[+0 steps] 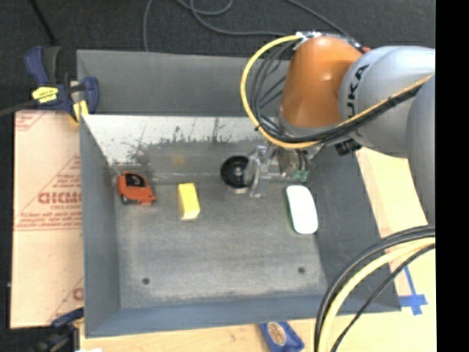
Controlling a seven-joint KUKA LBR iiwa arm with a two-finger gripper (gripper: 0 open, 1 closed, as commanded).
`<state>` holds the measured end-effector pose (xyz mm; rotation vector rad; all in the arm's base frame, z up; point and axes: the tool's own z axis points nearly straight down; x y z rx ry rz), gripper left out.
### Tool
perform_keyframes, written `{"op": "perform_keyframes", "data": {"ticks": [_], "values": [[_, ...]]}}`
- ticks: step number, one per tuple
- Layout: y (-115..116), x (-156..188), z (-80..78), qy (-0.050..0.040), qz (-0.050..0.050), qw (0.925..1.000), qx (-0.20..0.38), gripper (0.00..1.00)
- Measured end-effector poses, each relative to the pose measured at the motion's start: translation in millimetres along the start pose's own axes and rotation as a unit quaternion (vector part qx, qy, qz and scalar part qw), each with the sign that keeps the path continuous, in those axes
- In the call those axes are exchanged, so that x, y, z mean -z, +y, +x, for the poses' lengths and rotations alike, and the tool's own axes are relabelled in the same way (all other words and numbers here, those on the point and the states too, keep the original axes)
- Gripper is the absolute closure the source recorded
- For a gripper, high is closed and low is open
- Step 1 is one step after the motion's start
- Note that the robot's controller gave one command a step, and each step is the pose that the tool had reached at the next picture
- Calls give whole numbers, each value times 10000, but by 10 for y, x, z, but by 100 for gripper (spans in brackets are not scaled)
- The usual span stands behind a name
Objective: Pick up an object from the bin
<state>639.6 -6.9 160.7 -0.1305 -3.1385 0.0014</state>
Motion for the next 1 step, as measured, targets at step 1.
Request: {"op": "perform_keyframes", "data": {"ticks": [1], "values": [[-253,489,90,-33,-7,9983,-579,100]]}}
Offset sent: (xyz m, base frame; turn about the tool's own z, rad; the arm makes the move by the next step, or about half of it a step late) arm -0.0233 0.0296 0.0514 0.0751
